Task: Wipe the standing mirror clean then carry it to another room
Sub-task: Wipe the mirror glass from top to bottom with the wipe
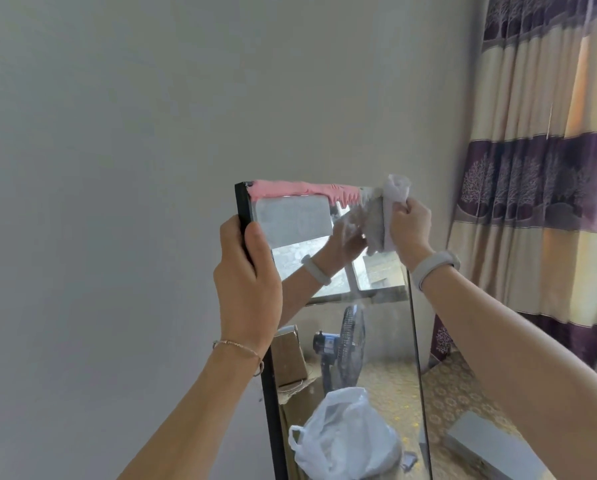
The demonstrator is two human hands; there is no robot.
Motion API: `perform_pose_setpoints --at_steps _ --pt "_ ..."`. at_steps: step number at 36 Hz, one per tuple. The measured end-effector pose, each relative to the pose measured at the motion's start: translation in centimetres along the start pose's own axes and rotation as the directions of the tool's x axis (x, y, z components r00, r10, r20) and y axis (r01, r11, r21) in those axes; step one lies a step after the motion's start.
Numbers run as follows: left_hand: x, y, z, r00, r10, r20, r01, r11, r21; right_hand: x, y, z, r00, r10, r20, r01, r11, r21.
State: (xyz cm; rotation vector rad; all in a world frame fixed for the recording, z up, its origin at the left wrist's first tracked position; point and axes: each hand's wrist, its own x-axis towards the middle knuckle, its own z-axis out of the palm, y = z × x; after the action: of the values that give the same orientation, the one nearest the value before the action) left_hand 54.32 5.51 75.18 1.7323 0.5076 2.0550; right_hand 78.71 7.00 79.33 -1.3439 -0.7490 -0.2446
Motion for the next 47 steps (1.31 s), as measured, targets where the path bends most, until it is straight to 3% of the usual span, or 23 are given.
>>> perform_pose_setpoints --at_steps 2,4,6,8,10,13,17,22,27,29,31,34,35,36,37,40,42,44,47 --pt "-0.1 0.1 -0.1 1.000 -0.005 -0.002 0.005 1.000 -0.006 -2.2 0.3 -0.8 0.993 -0.043 0.111 0.040 0.999 0.023" --pt "0.0 0.0 -0.2 1.000 -0.014 -0.003 0.014 1.000 -0.008 -4.6 0.7 -2.6 0.945 -0.052 0.322 0.038 0.998 0.050" --pt "0.1 -0.1 -0.3 1.000 -0.026 -0.005 0.026 1.000 -0.003 -6.7 1.1 -5.0 0.814 -0.020 0.580 -0.020 0.998 0.063" --pt "0.1 -0.1 -0.3 0.999 -0.037 -0.007 0.037 0.999 -0.004 -7.8 1.1 -7.0 0.734 0.029 0.679 -0.098 0.993 0.063" --pt "0.0 0.1 -0.2 0.999 -0.036 -0.002 0.036 0.999 -0.009 -7.5 0.7 -7.9 0.812 0.071 0.579 -0.128 0.990 0.058" --pt "-0.1 0.4 0.0 1.000 -0.015 0.003 0.015 1.000 -0.009 -5.0 0.3 -7.4 0.957 0.086 0.277 -0.093 0.996 0.014" --pt "-0.2 0.3 0.0 1.000 -0.012 0.000 0.012 1.000 -0.004 -1.0 0.4 -4.9 0.997 0.072 0.005 -0.072 0.997 0.000" --pt "-0.2 0.5 0.0 1.000 0.003 0.000 -0.003 1.000 0.008 -0.8 -1.5 -0.9 1.000 0.008 -0.011 -0.008 1.000 0.029" --pt "-0.1 0.4 -0.7 0.999 -0.017 0.033 0.017 1.000 -0.009 -5.7 -2.2 0.2 0.976 -0.167 0.141 0.157 0.984 0.084" --pt "0.0 0.3 -1.0 0.999 -0.037 0.037 0.037 0.999 -0.007 -8.4 -2.0 -0.8 0.925 -0.243 0.291 0.230 0.970 0.078" --pt "0.2 0.2 -1.3 0.997 -0.060 0.051 0.061 0.998 -0.006 -11.1 -1.7 -2.5 0.806 -0.274 0.525 0.296 0.954 0.043" --pt "0.4 0.1 -1.8 0.994 -0.070 0.081 0.071 0.997 -0.011 -13.6 -1.3 -5.2 0.522 -0.076 0.850 0.364 0.921 -0.141" --pt "0.5 0.0 -1.9 0.994 -0.072 0.087 0.074 0.997 -0.014 -13.7 -1.2 -5.9 0.483 0.005 0.876 0.374 0.903 -0.212" --pt "0.5 0.0 -2.0 0.993 -0.075 0.092 0.077 0.997 -0.017 -13.4 -1.3 -6.5 0.490 0.058 0.870 0.365 0.892 -0.266" --pt "0.5 0.0 -2.1 0.992 -0.078 0.098 0.081 0.997 -0.020 -12.9 -1.5 -6.9 0.543 0.090 0.835 0.324 0.895 -0.307" --pt "0.6 0.0 -2.4 0.989 -0.085 0.121 0.088 0.996 -0.022 -10.7 -2.0 -7.4 0.795 0.062 0.604 0.118 0.960 -0.253" --pt "0.6 0.0 -2.6 0.986 -0.089 0.143 0.093 0.995 -0.024 -8.7 -2.5 -6.9 0.912 0.009 0.409 0.081 0.976 -0.201" --pt "0.6 -0.1 -2.6 0.982 -0.090 0.166 0.096 0.995 -0.028 -7.2 -3.3 -5.7 0.972 -0.081 0.221 0.116 0.982 -0.152" --pt "0.7 0.0 -2.6 0.977 -0.084 0.194 0.091 0.995 -0.028 -6.0 -5.3 -3.2 0.988 -0.149 0.048 0.149 0.989 0.000"
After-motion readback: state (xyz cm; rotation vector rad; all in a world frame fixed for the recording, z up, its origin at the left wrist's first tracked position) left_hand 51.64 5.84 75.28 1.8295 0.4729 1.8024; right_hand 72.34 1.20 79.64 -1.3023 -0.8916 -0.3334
